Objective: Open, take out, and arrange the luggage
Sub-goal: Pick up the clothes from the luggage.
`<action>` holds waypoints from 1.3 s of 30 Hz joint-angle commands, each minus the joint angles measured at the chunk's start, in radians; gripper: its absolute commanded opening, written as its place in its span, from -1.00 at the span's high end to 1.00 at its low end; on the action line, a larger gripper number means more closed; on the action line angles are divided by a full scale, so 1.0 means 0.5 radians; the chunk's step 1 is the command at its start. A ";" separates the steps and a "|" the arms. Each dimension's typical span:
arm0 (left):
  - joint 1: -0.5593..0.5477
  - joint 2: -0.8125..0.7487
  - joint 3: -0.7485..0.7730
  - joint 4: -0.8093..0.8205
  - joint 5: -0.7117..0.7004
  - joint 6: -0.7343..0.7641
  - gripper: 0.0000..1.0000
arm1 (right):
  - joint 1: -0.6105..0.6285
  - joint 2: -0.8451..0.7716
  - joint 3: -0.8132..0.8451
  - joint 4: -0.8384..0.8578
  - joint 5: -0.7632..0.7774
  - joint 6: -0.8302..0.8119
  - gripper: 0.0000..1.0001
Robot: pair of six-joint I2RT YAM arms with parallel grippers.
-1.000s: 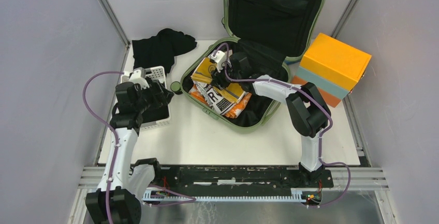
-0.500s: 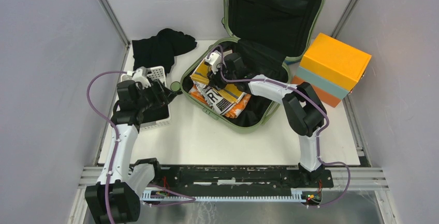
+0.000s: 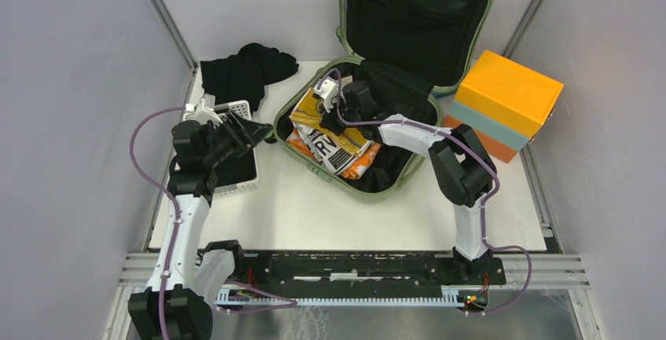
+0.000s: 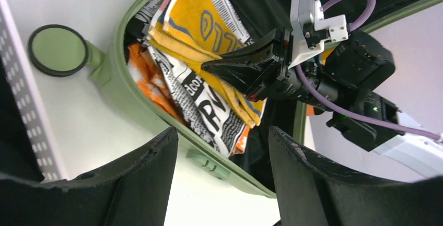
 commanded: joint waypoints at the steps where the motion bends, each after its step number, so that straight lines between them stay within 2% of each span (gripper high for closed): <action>1: -0.047 -0.007 -0.035 0.305 0.008 -0.337 -0.39 | -0.054 -0.190 -0.104 0.196 -0.169 0.102 0.99; 7: -0.266 0.149 0.026 0.487 -0.189 -0.504 -0.42 | -0.116 -0.310 -0.242 0.364 -0.320 0.233 1.00; 12: -0.525 0.340 0.115 0.506 -0.479 -0.586 -0.63 | -0.140 -0.330 -0.292 0.413 -0.371 0.269 1.00; 17: -0.691 0.574 0.188 0.498 -0.726 -0.724 -0.66 | -0.141 -0.295 -0.283 0.431 -0.381 0.292 1.00; 23: -0.802 0.823 0.245 0.534 -0.934 -0.891 -0.71 | -0.143 -0.269 -0.277 0.441 -0.381 0.306 1.00; 29: -0.847 1.025 0.265 0.736 -0.984 -1.055 -0.76 | -0.141 -0.242 -0.259 0.437 -0.387 0.310 1.00; 39: -0.911 1.173 0.333 0.928 -1.099 -1.210 -0.94 | -0.143 -0.210 -0.249 0.438 -0.389 0.316 1.00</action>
